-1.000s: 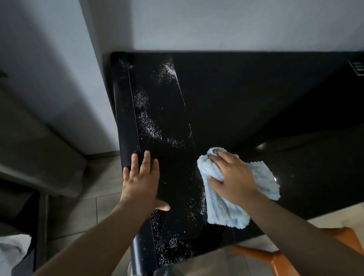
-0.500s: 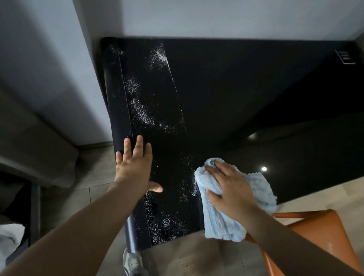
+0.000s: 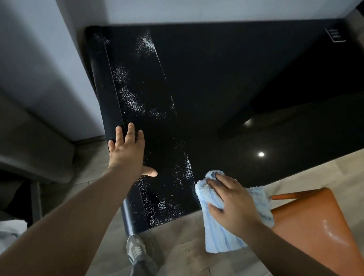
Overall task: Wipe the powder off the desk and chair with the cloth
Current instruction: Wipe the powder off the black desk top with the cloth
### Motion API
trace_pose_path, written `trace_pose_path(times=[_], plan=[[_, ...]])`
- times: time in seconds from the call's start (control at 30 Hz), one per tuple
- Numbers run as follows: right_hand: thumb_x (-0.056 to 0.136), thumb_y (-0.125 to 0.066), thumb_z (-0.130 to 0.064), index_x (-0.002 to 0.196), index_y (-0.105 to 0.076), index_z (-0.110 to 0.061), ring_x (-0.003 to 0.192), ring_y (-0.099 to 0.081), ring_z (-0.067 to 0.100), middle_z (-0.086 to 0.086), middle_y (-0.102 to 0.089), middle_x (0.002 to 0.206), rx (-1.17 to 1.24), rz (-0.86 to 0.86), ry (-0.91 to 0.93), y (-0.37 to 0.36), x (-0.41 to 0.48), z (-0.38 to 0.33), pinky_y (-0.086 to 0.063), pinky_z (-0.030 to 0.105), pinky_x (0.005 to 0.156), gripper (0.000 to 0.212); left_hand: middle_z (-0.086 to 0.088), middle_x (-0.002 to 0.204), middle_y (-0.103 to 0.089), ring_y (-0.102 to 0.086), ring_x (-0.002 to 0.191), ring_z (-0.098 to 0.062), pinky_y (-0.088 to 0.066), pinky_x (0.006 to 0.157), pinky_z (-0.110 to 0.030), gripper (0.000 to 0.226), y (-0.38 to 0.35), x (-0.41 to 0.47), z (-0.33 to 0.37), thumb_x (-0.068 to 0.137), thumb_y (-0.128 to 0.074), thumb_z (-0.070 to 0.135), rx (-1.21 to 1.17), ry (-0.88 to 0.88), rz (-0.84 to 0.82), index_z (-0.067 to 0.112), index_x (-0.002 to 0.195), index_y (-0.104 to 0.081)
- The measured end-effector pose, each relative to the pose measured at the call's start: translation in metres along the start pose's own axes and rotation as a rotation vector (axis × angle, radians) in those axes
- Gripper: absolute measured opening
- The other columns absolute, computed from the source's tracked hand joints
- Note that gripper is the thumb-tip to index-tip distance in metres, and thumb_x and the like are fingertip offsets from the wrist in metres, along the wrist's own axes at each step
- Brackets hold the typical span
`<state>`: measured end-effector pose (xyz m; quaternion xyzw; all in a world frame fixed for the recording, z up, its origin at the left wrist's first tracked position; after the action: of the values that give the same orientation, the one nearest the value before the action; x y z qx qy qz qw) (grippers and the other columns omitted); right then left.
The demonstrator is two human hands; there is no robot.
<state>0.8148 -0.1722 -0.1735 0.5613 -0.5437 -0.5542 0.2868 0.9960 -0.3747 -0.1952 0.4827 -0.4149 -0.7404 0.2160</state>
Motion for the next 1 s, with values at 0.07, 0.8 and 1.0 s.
trace_pose_path(times=[0.07, 0.8, 1.0], plan=[[0.079, -0.068, -0.032, 0.131, -0.059, -0.015, 0.124, -0.051, 0.026, 0.006, -0.052, 0.14, 0.008, 0.005, -0.008, 0.0, -0.006, 0.0, -0.047, 0.043, 0.098, 0.055, -0.011, 0.158, 0.019, 0.016, 0.145, -0.039, -0.006, 0.117, -0.055, 0.127, 0.0, 0.001, 0.0, 0.064, -0.075, 0.06, -0.001, 0.002, -0.003, 0.014, 0.153, 0.001], [0.087, -0.062, -0.026, 0.136, -0.053, -0.021, 0.125, -0.048, 0.015, -0.005, -0.051, 0.139, 0.167, 0.21, -0.039, 0.106, 0.075, -0.014, -0.038, 0.027, 0.104, 0.051, -0.009, 0.16, 0.014, 0.01, 0.146, -0.038, -0.012, 0.118, -0.053, 0.125, 0.005, -0.003, -0.001, 0.064, -0.075, 0.062, -0.001, 0.0, 0.005, 0.014, 0.153, -0.002], [0.09, -0.063, -0.029, 0.144, -0.041, -0.024, 0.133, -0.041, 0.011, -0.009, -0.046, 0.146, 0.252, 0.243, 0.051, 0.143, 0.151, -0.037, -0.031, 0.021, 0.105, 0.059, -0.005, 0.16, -0.014, -0.016, 0.146, -0.029, -0.025, 0.115, -0.043, 0.099, 0.03, 0.005, -0.013, 0.072, -0.07, 0.062, -0.076, 0.0, 0.101, 0.017, 0.149, -0.027]])
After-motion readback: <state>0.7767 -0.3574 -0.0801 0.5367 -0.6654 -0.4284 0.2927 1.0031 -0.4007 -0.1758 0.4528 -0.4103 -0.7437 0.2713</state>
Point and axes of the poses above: each hand's wrist, its own x-axis towards the middle knuckle, its own y-axis out of the back of the hand, z = x × y, the point moved 5 cm from there along x, towards the middle knuckle
